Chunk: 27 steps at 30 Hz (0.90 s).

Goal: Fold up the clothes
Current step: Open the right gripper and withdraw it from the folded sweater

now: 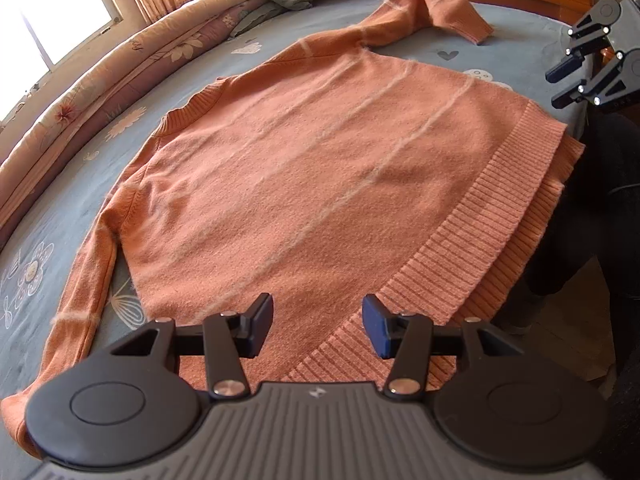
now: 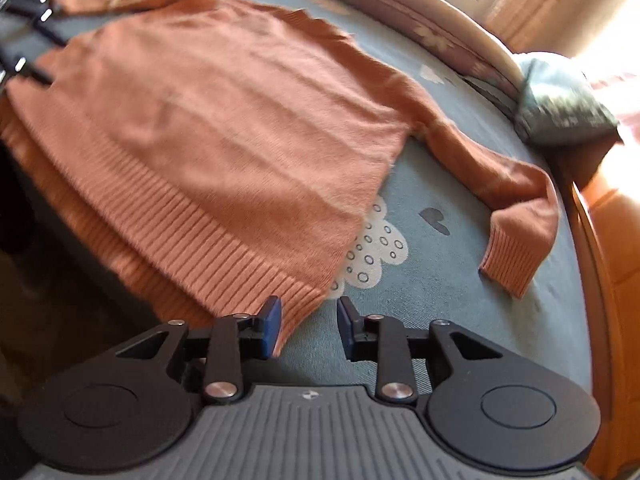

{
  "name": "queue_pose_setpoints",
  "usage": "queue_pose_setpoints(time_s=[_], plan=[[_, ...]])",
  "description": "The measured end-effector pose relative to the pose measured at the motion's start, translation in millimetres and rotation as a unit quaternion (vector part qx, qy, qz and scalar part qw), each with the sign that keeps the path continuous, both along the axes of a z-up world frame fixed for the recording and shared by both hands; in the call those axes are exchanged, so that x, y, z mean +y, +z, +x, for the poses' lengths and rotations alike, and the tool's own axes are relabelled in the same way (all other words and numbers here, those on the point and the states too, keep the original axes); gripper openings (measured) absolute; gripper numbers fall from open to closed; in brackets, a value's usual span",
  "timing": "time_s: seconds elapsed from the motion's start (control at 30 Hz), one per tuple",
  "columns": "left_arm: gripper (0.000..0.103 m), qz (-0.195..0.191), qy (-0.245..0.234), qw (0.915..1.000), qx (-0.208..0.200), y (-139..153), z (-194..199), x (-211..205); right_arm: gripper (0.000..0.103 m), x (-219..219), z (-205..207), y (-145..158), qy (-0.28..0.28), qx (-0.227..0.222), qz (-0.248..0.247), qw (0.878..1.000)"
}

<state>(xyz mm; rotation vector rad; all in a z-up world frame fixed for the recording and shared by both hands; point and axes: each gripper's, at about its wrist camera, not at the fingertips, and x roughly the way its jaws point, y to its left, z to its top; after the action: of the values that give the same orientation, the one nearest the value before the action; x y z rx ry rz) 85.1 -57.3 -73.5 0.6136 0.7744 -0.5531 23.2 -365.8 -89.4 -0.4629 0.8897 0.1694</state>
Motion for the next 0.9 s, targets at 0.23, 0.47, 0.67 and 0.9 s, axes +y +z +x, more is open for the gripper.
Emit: queue_pose_setpoints(time_s=[0.23, 0.47, 0.67, 0.9], plan=[[0.051, -0.011, 0.037, 0.9992, -0.006, 11.2, -0.4, 18.4, 0.046, 13.4, 36.9, -13.5, -0.096, -0.032, 0.109, 0.989], [0.051, -0.020, 0.064, 0.9976, 0.013, 4.4, 4.8, 29.0, 0.007, -11.1, 47.3, -36.7, -0.148, -0.026, 0.118, 0.982], [0.052, -0.024, 0.064, 0.9975, 0.013, 2.7, 1.7, 24.4, 0.004, -28.7, 45.6, -30.8, -0.202, -0.040, 0.074, 0.976], [0.052, -0.032, 0.081, 0.9960, 0.017, 4.3, 5.2, 17.1, 0.029, -35.8, 86.5, -9.0, -0.199, -0.078, 0.160, 0.964]])
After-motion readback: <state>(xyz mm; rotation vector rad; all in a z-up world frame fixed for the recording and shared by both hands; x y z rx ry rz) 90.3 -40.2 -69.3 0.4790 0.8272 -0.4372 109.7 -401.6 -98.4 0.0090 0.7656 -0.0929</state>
